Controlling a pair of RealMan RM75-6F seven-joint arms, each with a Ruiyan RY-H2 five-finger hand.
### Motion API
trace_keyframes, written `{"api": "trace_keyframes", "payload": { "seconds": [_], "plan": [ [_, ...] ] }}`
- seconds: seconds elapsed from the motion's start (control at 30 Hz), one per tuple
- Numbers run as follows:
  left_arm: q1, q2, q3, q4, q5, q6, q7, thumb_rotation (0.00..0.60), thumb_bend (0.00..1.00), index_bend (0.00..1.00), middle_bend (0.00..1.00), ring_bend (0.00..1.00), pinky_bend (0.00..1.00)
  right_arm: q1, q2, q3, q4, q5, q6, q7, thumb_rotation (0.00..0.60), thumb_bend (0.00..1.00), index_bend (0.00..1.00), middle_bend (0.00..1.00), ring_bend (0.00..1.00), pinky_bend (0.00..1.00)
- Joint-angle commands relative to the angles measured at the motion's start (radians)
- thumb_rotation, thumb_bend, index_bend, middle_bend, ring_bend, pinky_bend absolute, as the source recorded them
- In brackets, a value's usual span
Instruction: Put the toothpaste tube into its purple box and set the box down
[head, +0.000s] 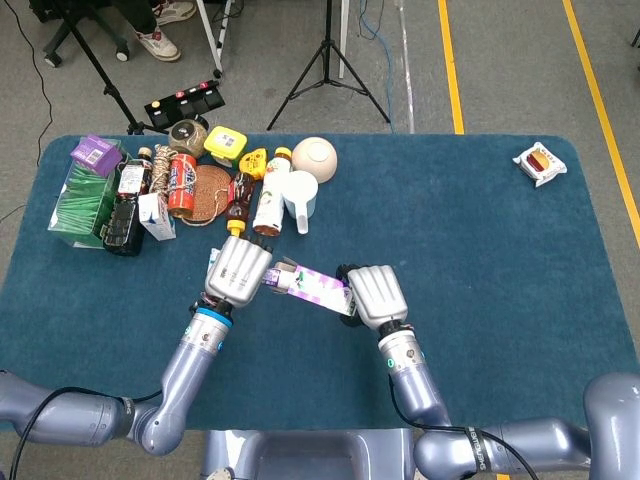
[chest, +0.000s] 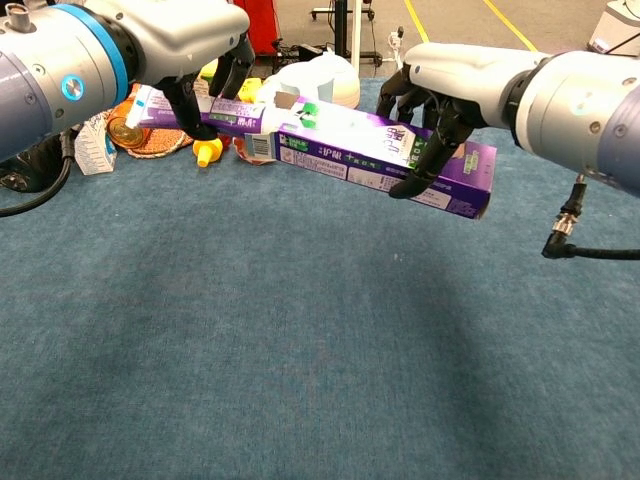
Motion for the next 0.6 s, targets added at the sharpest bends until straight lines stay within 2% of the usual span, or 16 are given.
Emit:
{"api": "trace_keyframes", "payload": {
  "seconds": [0.03,0.4,0.6],
  "plan": [
    [-0.007,-0.014,-0.008,0.001,0.002,0.020,0.017,0.600,0.22,0.57,0.49,0.50,0.72,-0.006,0.001,-0.004,0.005,-0.013,-0.009,0.022,0.600,0.43,0.47,0.53,0.53,0.65],
    [-0.037,-0.068,-0.015,-0.006,-0.042,0.062,0.107,0.600,0.22,0.57,0.49,0.50,0.72,-0.008,-0.006,-0.005,0.008,-0.039,-0.011,0.041,0.600,0.43,0.47,0.53,0.53,0.66],
    [-0.043,-0.085,-0.018,-0.008,-0.032,0.083,0.112,0.600,0.22,0.57,0.49,0.50,0.70,-0.015,-0.002,-0.004,0.014,-0.051,-0.016,0.063,0.600,0.43,0.48,0.54,0.53,0.66]
  ]
}}
